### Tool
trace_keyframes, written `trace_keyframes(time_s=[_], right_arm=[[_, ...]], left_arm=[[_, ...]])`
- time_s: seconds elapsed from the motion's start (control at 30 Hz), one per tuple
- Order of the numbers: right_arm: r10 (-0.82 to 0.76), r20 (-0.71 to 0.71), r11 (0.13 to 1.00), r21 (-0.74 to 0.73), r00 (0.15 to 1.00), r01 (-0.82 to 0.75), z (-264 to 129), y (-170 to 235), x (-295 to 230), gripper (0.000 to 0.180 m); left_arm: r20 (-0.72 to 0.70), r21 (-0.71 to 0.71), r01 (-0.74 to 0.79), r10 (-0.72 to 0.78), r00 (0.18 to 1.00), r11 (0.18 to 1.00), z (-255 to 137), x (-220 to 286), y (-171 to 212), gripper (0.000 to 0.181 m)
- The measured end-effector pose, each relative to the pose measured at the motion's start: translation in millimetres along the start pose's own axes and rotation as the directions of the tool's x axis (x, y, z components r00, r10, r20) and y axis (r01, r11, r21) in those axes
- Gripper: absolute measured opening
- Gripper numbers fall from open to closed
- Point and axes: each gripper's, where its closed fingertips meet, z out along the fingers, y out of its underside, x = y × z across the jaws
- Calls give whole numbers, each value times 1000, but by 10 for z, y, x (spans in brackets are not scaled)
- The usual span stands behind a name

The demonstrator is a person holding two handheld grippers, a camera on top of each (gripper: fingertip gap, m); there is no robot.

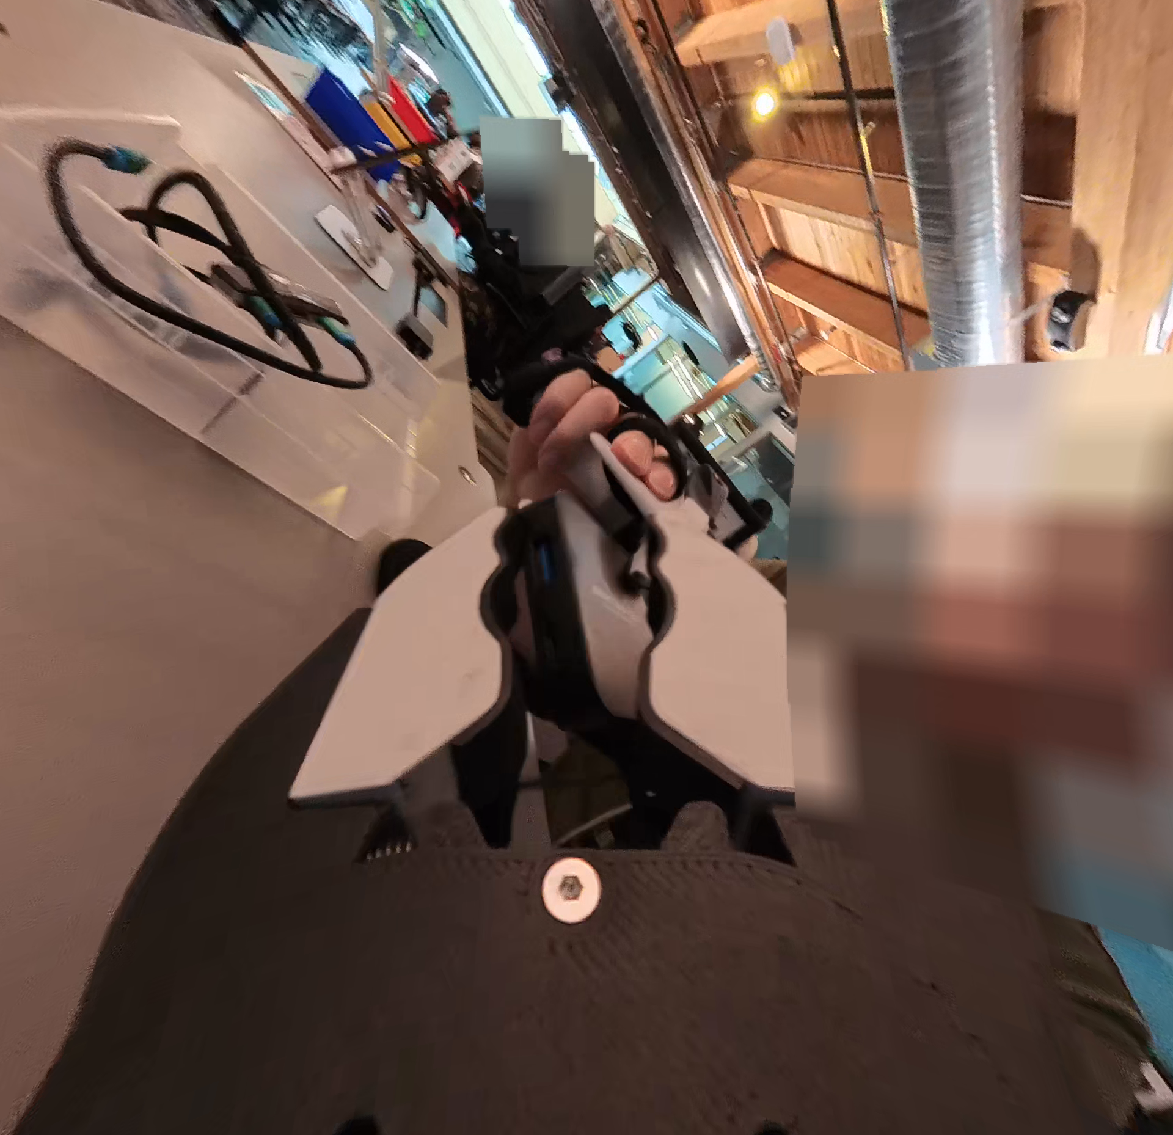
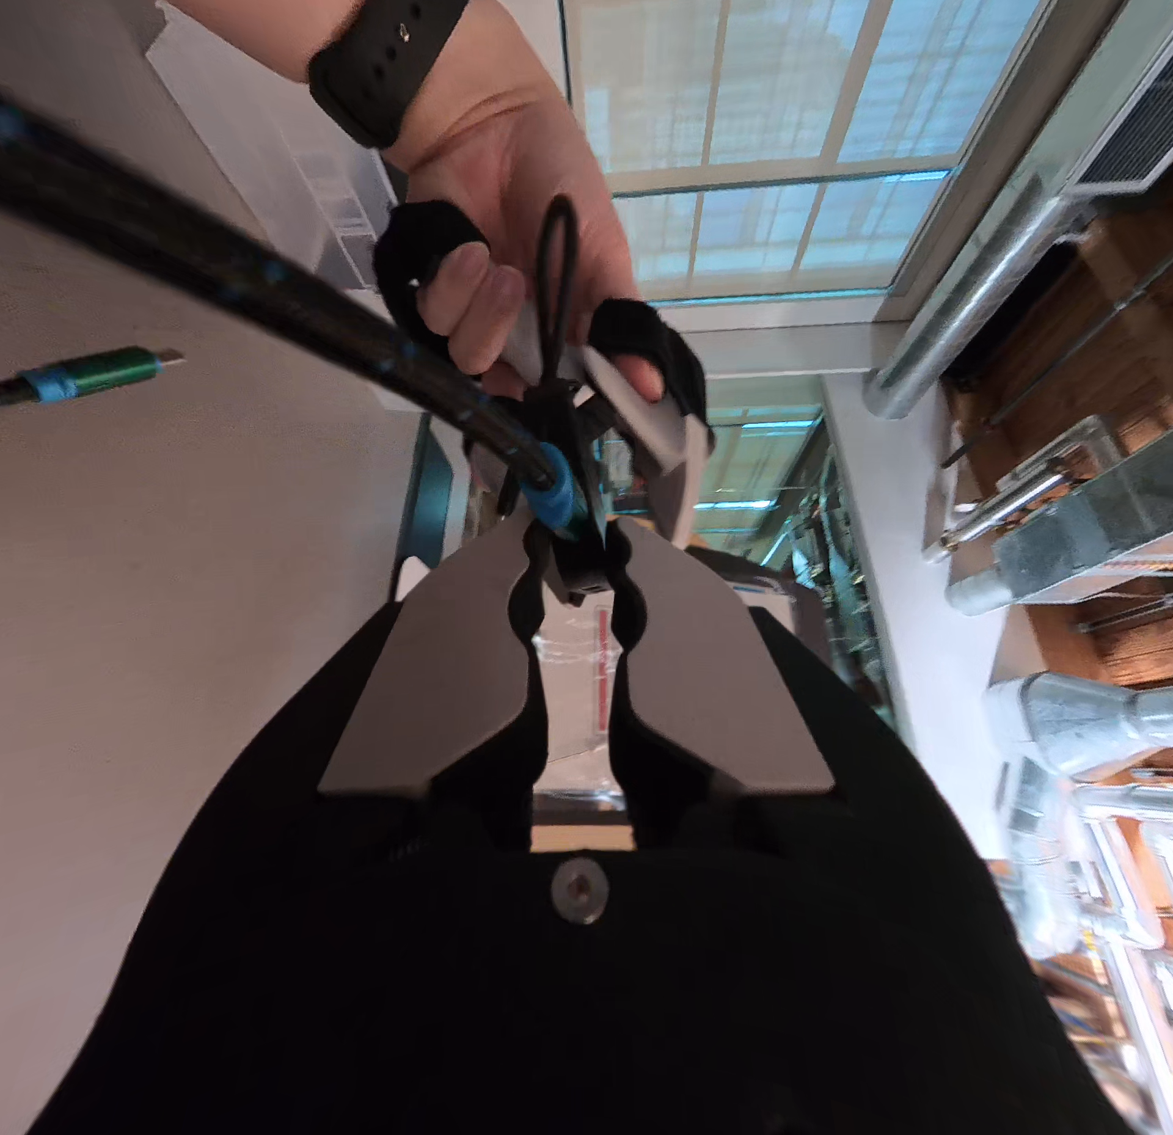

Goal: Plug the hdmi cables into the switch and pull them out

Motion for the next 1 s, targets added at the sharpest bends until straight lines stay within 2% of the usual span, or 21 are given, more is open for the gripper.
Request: trace_keyframes(time_s=[0.03, 0.13, 0.23, 0.3, 0.4, 0.5, 0.57, 0.7, 0.83, 0.93, 1.0], right_arm=[[26, 20, 1000, -6, 999, -26, -7, 32, -16, 16], [144, 102, 987, -86, 984, -136, -61, 239, -71, 15], [359, 163, 911, -275, 919, -307, -226, 641, -95, 16], [534, 102, 795, -399, 840, -457, -432, 953, 4, 16], [651, -105, 628, -482, 752, -611, -867, 1410, 267, 16], [650, -348, 444, -548, 676, -709, -1436, 1876, 459, 16], [651, -491, 285, -549, 579, -786, -1829, 2125, 488, 17], [612, -692, 49, -451, 384, -891, -2526, 2522, 390, 16], [513, -804, -142, -424, 300, -895, -3059, 2832, 92, 16], [500, -813, -234, -457, 297, -858, -3127, 3010, -192, 16], [526, -787, -260, -509, 322, -820, -3043, 3095, -379, 16]], left_arm=[[14, 46, -17, 17, 1000, 999, -36, 3, -92, 48], [70, 275, -133, 118, 991, 952, -327, 123, -448, 40], [236, 357, -267, 190, 953, 895, -638, 193, -565, 42], [314, 358, -319, 208, 926, 878, -757, 249, -561, 42], [302, 371, -337, 231, 925, 865, -799, 414, -543, 41], [271, 387, -324, 229, 935, 863, -781, 488, -548, 40], [281, 368, -317, 221, 934, 874, -741, 455, -535, 39], [278, 333, -311, 223, 935, 890, -636, 435, -507, 39], [274, 319, -310, 226, 935, 896, -575, 438, -497, 37], [275, 323, -303, 218, 936, 897, -571, 417, -506, 37], [271, 329, -297, 212, 939, 897, -575, 413, -510, 36]])
